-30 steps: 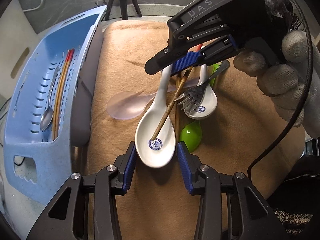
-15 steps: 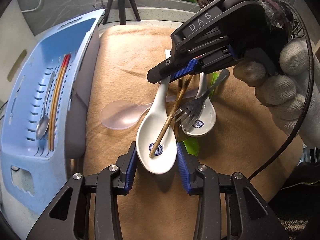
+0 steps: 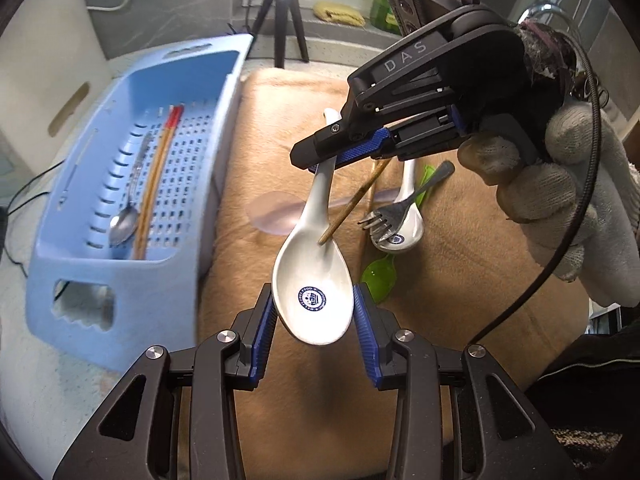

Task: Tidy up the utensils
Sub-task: 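Lift the white ceramic spoon with the left gripper over the basket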

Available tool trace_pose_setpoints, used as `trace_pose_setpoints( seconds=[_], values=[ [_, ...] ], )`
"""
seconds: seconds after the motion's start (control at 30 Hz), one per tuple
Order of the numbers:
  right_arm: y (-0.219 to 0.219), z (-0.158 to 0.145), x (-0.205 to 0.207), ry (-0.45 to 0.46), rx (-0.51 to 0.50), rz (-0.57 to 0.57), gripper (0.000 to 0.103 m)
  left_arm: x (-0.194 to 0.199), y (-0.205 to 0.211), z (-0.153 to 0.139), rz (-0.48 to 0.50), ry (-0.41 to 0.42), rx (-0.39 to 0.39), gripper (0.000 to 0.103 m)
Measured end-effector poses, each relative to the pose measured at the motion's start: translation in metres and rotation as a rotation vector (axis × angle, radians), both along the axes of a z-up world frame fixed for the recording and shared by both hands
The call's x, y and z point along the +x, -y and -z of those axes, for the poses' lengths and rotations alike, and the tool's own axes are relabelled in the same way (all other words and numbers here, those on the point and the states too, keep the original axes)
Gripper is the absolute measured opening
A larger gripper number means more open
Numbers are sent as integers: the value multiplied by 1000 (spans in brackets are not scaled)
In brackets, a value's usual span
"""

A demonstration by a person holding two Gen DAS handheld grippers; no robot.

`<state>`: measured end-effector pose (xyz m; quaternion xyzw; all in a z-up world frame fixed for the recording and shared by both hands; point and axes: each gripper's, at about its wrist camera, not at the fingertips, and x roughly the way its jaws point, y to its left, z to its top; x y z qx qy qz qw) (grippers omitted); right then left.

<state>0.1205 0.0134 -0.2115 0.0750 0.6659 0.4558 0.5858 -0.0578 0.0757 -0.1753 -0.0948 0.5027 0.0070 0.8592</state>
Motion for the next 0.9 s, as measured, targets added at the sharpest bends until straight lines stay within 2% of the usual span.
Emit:
trace_pose_setpoints(
  seconds=[0.43,0.63,0.9],
  values=[
    [-56,-33,-14,52,58,-1,11,-15,-50,-25,-16,46,30,36],
    [-84,-35,-3,103,27,6,11,2,-82,-13,-8,29,24,36],
    [-121,-23,12,146,-32,20,11,28,-111,4,-2,-29,9,36]
  ],
)
